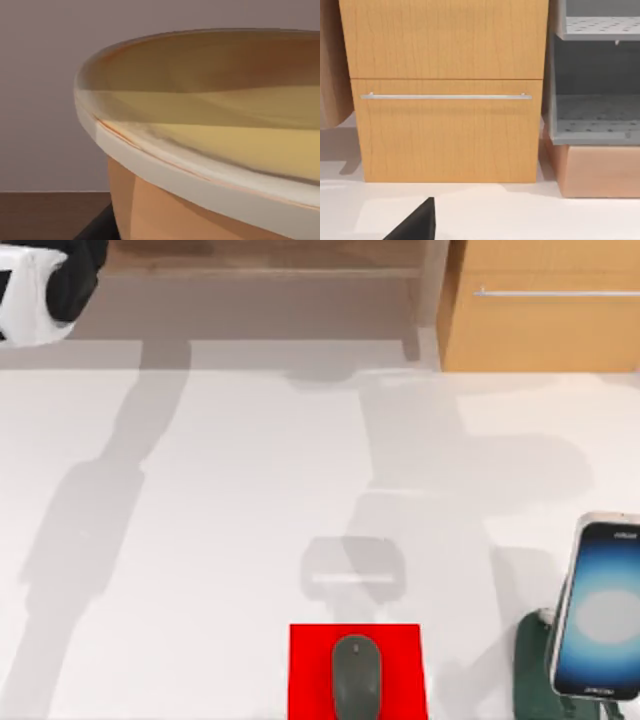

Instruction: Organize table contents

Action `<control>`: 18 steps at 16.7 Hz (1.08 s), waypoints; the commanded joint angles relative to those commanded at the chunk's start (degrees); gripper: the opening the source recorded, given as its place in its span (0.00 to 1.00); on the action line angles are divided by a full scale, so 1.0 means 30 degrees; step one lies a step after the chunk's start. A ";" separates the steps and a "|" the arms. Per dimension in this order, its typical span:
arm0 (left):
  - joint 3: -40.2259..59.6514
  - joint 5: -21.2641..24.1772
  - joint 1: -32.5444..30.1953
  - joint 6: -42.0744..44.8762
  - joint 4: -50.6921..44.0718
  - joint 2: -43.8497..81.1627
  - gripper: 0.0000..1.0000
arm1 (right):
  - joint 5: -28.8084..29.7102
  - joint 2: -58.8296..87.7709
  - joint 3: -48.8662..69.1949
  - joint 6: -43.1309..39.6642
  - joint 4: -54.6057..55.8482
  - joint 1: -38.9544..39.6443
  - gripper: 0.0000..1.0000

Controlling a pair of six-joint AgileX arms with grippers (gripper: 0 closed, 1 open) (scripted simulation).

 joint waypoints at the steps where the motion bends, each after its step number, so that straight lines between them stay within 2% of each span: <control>1: 0.0033 -0.0047 0.0056 0.0024 0.0111 0.0091 0.00 | 0.0000 0.0000 0.0000 0.0000 0.0000 0.0000 1.00; 8: 0.0202 -0.0296 -0.2291 -0.1522 0.0007 0.0382 0.00 | 0.0000 0.0000 0.0000 0.0000 0.0000 0.0000 1.00; 13: 0.0149 -0.0299 -0.2362 -0.1576 -0.0045 0.0447 0.00 | 0.0000 0.0000 0.0000 0.0000 0.0000 0.0000 1.00; 18: 0.0149 -0.0299 -0.2362 -0.1576 -0.0045 0.0447 0.38 | 0.0000 0.0000 0.0000 0.0000 0.0000 0.0000 1.00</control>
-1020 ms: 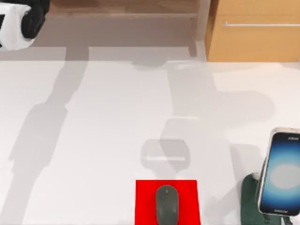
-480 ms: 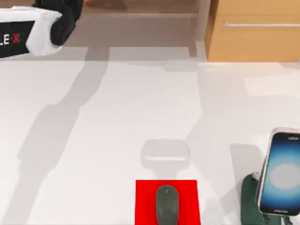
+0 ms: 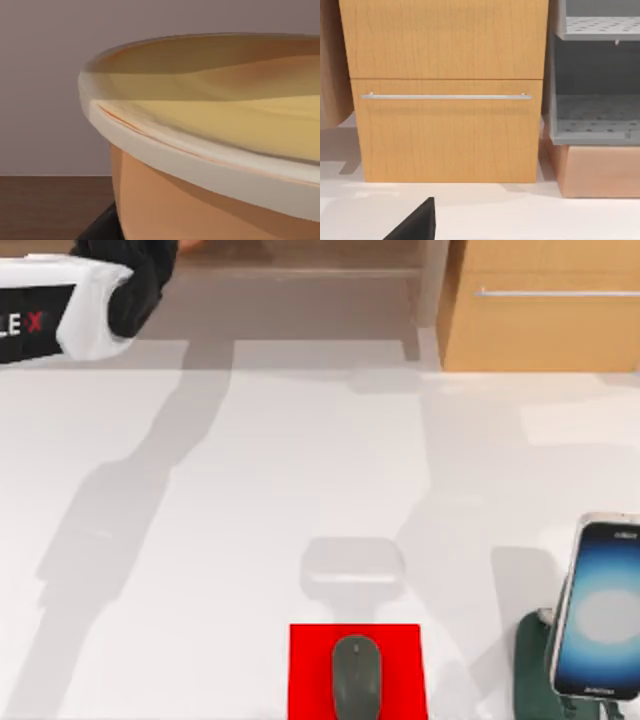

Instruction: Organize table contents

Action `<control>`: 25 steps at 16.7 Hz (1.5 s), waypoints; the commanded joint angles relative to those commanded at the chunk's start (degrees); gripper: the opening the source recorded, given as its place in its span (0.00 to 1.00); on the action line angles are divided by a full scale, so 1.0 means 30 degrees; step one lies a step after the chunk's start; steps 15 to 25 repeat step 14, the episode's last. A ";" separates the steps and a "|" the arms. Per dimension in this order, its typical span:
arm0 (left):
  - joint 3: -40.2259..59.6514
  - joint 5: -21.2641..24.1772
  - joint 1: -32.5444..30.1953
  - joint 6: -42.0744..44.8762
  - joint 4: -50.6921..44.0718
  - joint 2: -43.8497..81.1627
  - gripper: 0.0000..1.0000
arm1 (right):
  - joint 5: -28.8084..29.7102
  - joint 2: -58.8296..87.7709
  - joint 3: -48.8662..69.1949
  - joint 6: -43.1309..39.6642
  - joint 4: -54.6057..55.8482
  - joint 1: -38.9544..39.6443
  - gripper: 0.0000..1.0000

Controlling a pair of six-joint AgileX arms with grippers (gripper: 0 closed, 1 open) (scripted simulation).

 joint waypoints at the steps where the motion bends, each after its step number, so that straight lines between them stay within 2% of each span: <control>1: 0.0000 0.0000 0.0000 0.0000 0.0000 0.0000 0.45 | 0.0000 0.0000 0.0000 0.0000 0.0000 0.0000 1.00; 8: 0.0000 0.0000 0.0000 0.0000 0.0000 0.0000 0.98 | 0.0000 0.0000 0.0000 0.0000 0.0000 0.0000 1.00; 25: 0.0000 0.0000 0.0000 0.0000 0.0000 0.0000 1.00 | 0.0000 0.0000 0.0000 0.0000 0.0000 0.0000 1.00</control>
